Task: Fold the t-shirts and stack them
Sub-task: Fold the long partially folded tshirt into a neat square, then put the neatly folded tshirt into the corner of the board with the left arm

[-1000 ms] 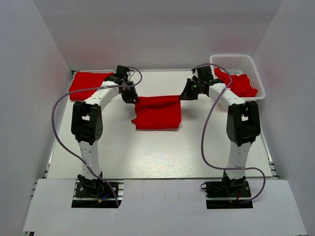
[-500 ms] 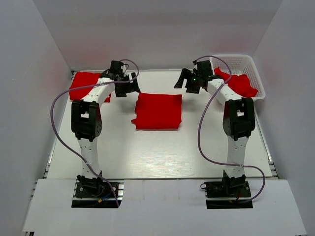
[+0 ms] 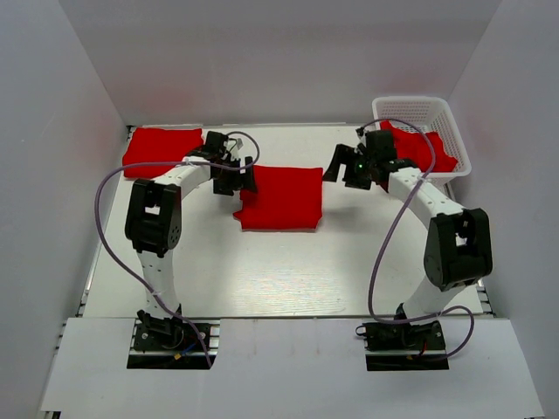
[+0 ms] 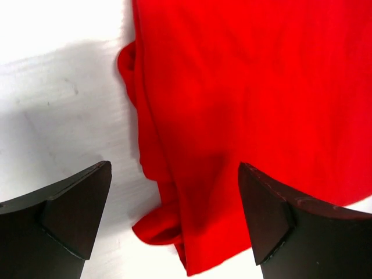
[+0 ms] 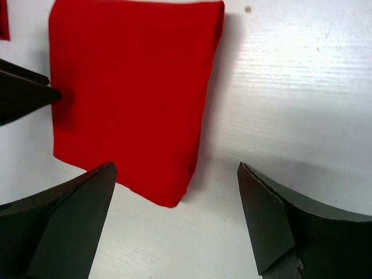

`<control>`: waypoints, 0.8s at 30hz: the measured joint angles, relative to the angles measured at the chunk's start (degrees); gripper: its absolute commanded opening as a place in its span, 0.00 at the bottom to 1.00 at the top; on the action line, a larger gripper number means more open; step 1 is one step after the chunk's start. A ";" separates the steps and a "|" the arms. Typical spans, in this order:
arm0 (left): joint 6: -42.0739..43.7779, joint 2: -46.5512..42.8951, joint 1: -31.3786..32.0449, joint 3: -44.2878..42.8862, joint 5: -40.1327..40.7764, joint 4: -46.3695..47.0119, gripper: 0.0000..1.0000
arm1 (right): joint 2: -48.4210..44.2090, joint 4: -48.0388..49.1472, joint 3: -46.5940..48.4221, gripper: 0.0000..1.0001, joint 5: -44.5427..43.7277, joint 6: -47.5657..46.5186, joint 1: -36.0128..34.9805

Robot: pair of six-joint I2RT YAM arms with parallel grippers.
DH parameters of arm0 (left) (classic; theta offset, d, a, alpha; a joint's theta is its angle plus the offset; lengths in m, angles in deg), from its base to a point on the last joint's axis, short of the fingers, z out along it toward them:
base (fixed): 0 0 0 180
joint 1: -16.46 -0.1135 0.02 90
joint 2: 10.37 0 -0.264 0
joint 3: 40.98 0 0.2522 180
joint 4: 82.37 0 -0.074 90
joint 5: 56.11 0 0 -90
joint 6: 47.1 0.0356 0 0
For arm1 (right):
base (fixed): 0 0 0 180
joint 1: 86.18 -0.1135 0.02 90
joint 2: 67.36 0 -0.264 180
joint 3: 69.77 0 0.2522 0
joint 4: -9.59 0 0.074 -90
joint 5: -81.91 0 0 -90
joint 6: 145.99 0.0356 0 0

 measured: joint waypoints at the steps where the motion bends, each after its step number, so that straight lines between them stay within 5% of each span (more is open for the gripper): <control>1: 0.11 0.02 0.24 0.00 0.50 0.50 1.00 | -0.85 0.07 -1.36 0.90 -0.26 -0.02 0.00; 7: 0.33 1.64 2.62 0.04 2.78 1.31 0.98 | -5.33 -1.09 -7.32 0.90 -3.06 -0.37 0.00; 11: 0.17 1.92 4.98 0.83 4.55 3.34 0.87 | -9.18 -1.92 -9.84 0.90 -5.60 -0.61 0.00; 15: -0.31 1.92 6.58 1.88 5.70 5.49 0.66 | -13.88 -2.45 -12.61 0.90 -7.48 -0.61 0.00; 22: -1.86 3.56 6.84 1.40 5.09 7.32 0.00 | -24.92 -3.82 -18.21 0.90 -12.44 -0.61 0.02; 24: -1.62 4.11 6.88 0.50 4.42 7.26 0.00 | -27.85 -4.42 -18.82 0.90 -14.27 -0.61 0.04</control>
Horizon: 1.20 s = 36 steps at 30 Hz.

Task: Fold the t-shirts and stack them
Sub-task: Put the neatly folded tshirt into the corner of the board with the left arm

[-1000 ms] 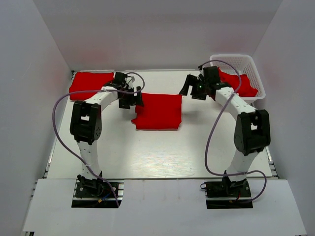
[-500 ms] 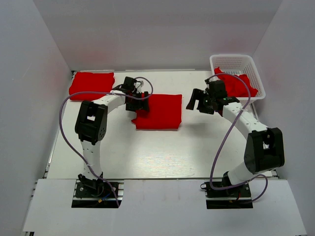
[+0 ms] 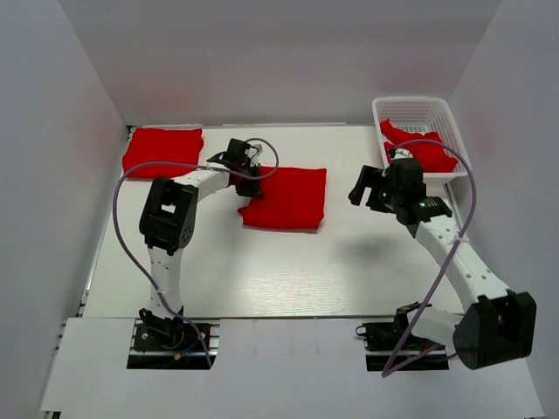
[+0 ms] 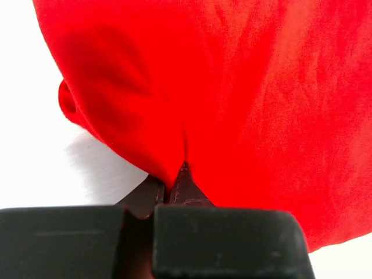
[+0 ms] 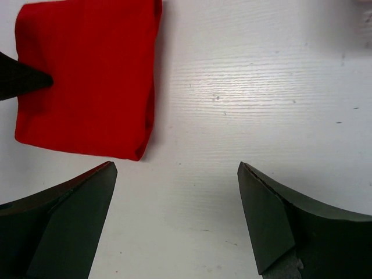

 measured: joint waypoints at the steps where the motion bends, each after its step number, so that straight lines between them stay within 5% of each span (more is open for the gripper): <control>1: 0.31 0.24 -0.02 -0.44 -0.31 0.00 0.00 | -1.49 -0.13 -0.39 0.90 -0.94 -0.09 0.00; 8: 6.54 0.31 -0.66 -2.86 -0.98 -1.20 0.00 | -7.30 -1.86 -1.77 0.90 -6.43 -0.81 0.00; 15: 13.99 0.20 -3.26 -14.62 -1.11 -7.41 0.00 | -7.39 -2.82 -1.49 0.90 -8.17 -0.85 0.00; 36: 33.29 0.63 -17.38 -36.79 -0.79 -20.41 0.00 | -7.85 -4.09 4.68 0.90 -10.03 -0.87 0.00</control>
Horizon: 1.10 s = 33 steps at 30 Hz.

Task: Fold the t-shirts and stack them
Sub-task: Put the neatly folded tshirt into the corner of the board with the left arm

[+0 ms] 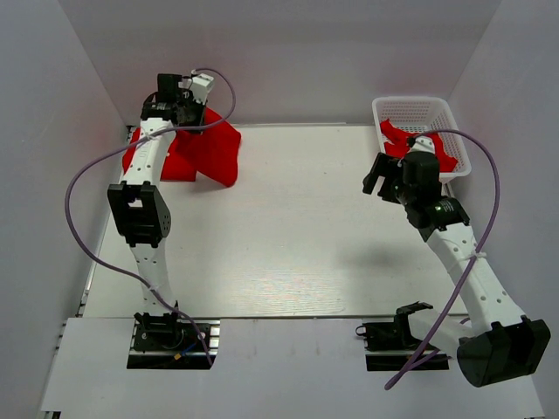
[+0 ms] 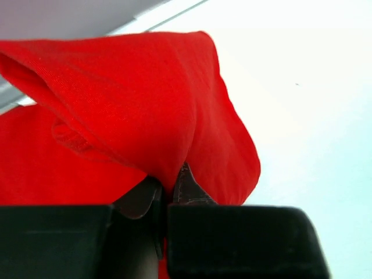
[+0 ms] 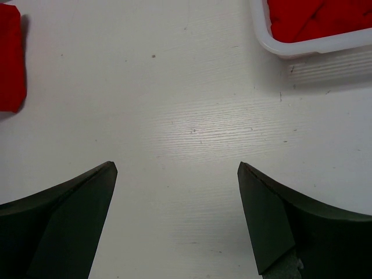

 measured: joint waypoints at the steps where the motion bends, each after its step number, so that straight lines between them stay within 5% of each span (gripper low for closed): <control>1: 0.85 0.24 -0.42 -0.72 -0.13 -0.17 0.00 | 0.22 0.02 0.48 0.90 0.00 0.00 0.00; 33: 9.64 1.22 -8.46 -7.26 -5.97 -4.61 0.00 | 9.09 5.40 2.36 0.90 5.97 -0.26 0.00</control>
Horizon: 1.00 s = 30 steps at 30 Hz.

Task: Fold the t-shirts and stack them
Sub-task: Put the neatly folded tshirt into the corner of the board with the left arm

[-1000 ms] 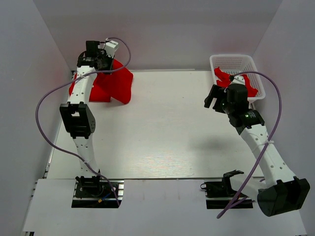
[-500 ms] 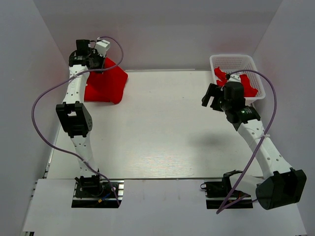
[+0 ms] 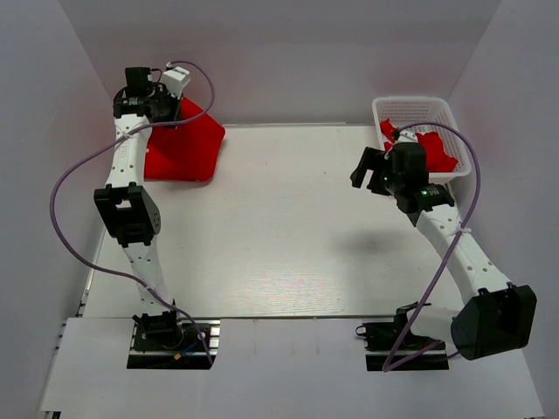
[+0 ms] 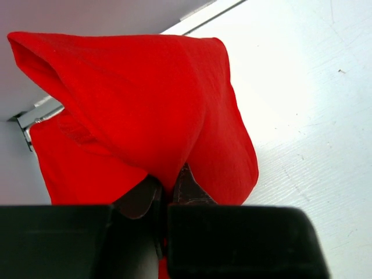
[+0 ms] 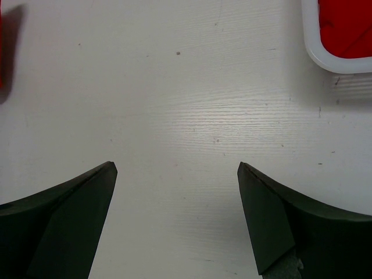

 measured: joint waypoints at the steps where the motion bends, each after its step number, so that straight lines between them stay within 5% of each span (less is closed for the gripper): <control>1: 0.00 -0.09 -0.02 -0.39 -0.07 -0.04 0.00 | 0.15 0.26 0.00 0.90 0.17 -0.02 0.00; 30: -0.13 3.34 -6.80 -0.66 4.94 4.72 0.00 | 9.35 0.20 6.73 0.90 1.88 -0.79 0.00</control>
